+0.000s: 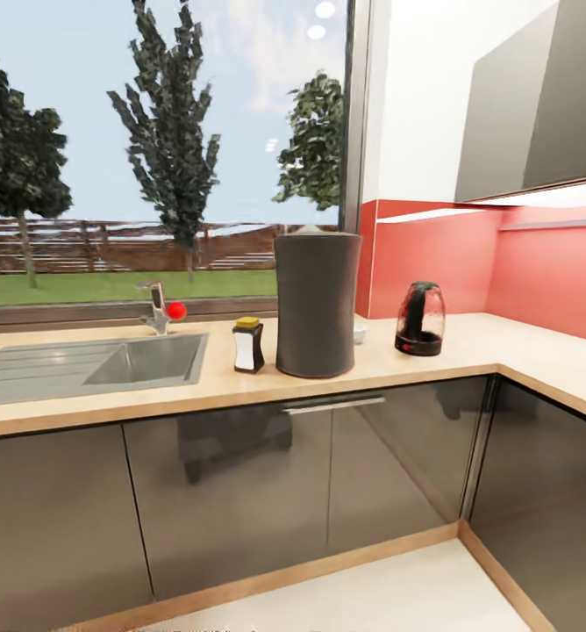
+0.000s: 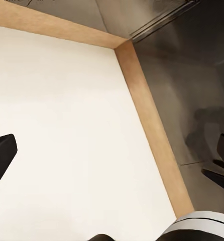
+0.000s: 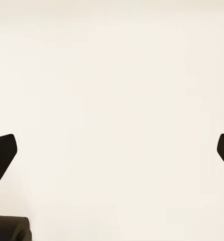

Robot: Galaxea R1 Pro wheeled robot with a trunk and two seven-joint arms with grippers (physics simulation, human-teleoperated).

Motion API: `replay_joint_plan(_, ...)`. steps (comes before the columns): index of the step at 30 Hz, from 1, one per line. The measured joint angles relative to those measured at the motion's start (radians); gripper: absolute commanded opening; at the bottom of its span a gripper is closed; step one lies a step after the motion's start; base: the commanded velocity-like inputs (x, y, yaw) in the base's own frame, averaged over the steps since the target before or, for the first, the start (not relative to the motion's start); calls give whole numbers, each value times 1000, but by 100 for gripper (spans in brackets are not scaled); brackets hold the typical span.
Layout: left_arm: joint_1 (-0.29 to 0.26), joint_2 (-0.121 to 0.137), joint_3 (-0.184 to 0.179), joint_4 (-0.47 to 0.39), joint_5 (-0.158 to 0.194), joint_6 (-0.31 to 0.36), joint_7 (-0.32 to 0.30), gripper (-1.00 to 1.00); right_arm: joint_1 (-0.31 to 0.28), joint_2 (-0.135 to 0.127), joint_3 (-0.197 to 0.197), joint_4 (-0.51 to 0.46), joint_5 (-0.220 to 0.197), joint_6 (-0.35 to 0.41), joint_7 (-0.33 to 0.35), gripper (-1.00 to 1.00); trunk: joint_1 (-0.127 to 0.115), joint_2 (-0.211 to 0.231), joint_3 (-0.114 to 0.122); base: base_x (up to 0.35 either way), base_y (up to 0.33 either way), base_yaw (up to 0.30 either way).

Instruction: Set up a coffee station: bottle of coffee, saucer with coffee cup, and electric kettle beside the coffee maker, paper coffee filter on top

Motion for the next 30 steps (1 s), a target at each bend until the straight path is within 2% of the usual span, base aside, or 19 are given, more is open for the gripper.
replay_joint_plan(12,0,0,1,0,0,0,0,100,0,0,0,0,0,0,0,100,0,0,0,-4,-4,213)
replay_joint_plan(30,0,1,1,0,0,0,0,100,0,-2,-2,0,0,0,1,100,0,0,0,54,-28,13)
